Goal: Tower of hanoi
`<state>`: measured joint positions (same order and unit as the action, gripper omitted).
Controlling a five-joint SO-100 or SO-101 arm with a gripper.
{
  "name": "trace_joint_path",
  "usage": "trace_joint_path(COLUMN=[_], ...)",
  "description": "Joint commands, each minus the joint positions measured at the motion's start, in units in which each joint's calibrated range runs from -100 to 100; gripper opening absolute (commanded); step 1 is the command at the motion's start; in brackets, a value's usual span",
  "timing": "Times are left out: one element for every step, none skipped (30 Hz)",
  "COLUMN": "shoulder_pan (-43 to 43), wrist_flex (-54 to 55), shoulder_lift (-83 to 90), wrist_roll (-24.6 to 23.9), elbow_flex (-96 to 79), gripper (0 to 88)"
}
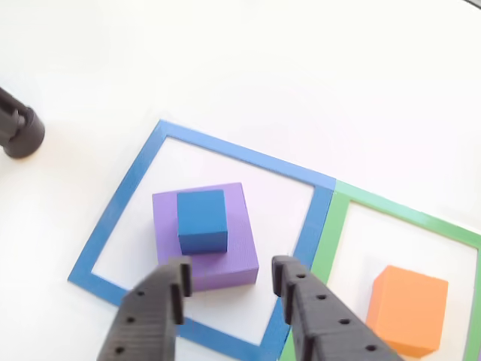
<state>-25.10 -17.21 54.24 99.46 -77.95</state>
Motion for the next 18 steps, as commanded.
trace_joint_path(shoulder_pan=[-1.9,-2.3,-2.5,-2.7,-2.7,-2.7,-2.6,-2.5,-2.4,-2.2,-1.9,-1.5,-0.9,-0.2,0.5,1.0,1.5,2.0], wrist_flex=[21.7,24.5,27.9,30.7,34.2,37.4,41.3,45.0,48.3,51.9,55.0,58.3,61.2,63.9,66.3,68.7,70.6,72.5], shoulder_lift=[-1.1,-1.6,-2.7,-3.8,-5.8,-8.1,-11.2,-14.3,-17.5,-21.2,-24.7,-28.4,-31.8,-35.7,-38.9,-42.3,-45.2,-48.3], wrist_roll=[0.5,0.5,0.5,0.5,0.5,0.5,0.5,0.5,0.5,0.5,0.5,0.5,0.5,0.5,0.5,0.5,0.5,0.5], elbow_flex=[-8.4,-10.4,-12.1,-13.4,-14.6,-15.3,-16.0,-16.1,-16.1,-15.8,-15.2,-14.6,-13.8,-12.8,-11.8,-10.5,-9.3,-7.9], gripper=[21.0,22.8,25.0,29.7,32.9,33.2,33.3,33.8,34.4,35.2,35.7,36.3,36.9,37.1,37.0,36.8,36.6,36.5])
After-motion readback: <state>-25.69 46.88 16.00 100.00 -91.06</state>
